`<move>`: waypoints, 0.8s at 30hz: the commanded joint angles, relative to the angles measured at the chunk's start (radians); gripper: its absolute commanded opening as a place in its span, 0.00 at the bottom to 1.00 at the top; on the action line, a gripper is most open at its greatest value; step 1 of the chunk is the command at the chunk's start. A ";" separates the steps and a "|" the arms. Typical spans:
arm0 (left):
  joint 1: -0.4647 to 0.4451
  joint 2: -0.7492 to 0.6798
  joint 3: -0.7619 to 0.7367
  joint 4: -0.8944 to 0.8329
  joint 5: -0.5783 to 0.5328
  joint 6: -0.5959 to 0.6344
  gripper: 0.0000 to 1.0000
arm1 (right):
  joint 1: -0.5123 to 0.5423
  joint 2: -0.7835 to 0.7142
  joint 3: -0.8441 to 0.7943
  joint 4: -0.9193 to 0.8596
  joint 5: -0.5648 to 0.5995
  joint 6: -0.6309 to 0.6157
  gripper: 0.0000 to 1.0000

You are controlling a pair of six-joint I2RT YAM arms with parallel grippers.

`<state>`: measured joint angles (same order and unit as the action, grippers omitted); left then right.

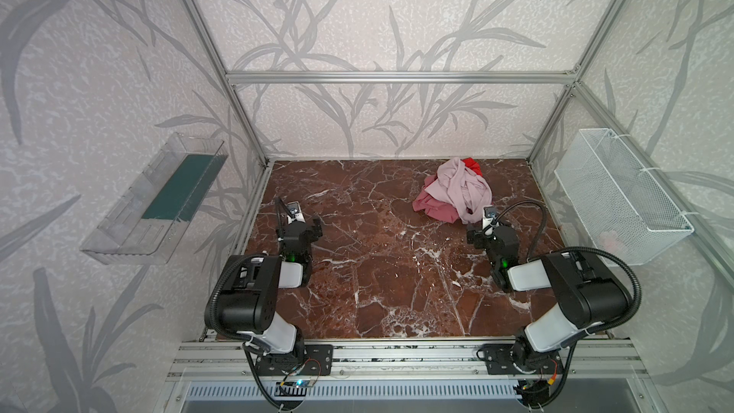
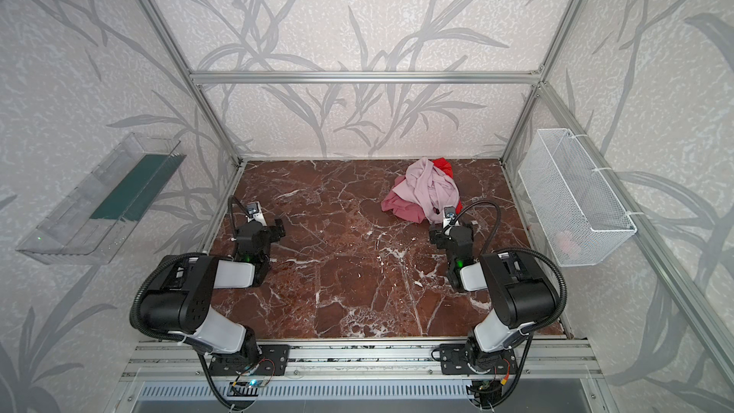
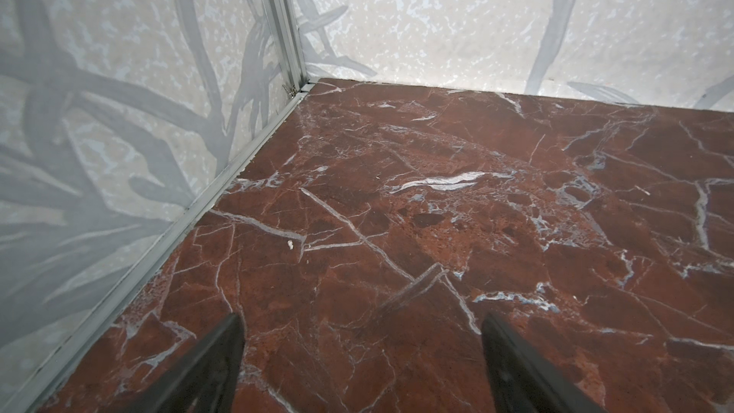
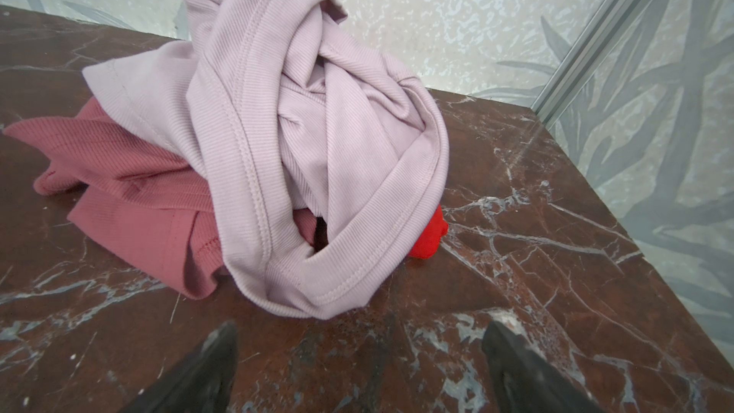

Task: Pick out a specific cloth from the pile
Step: 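Reach the right gripper toward the cloth pile near the far wall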

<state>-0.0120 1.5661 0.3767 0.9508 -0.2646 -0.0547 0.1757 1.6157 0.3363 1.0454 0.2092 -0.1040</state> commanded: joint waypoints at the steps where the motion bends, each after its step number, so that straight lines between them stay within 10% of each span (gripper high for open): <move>1: -0.006 -0.036 -0.013 0.002 -0.032 0.008 0.82 | 0.001 -0.042 -0.012 0.039 0.036 0.002 0.94; 11: -0.045 -0.393 0.180 -0.632 0.004 -0.110 0.73 | 0.085 -0.414 0.332 -0.851 0.076 0.106 0.82; 24: -0.168 -0.365 0.456 -1.117 0.120 -0.358 0.67 | 0.398 -0.169 0.699 -1.325 -0.008 0.227 0.61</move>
<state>-0.1596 1.1946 0.8097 -0.0227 -0.1852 -0.3351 0.5404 1.3987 1.0092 -0.1528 0.2440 0.0666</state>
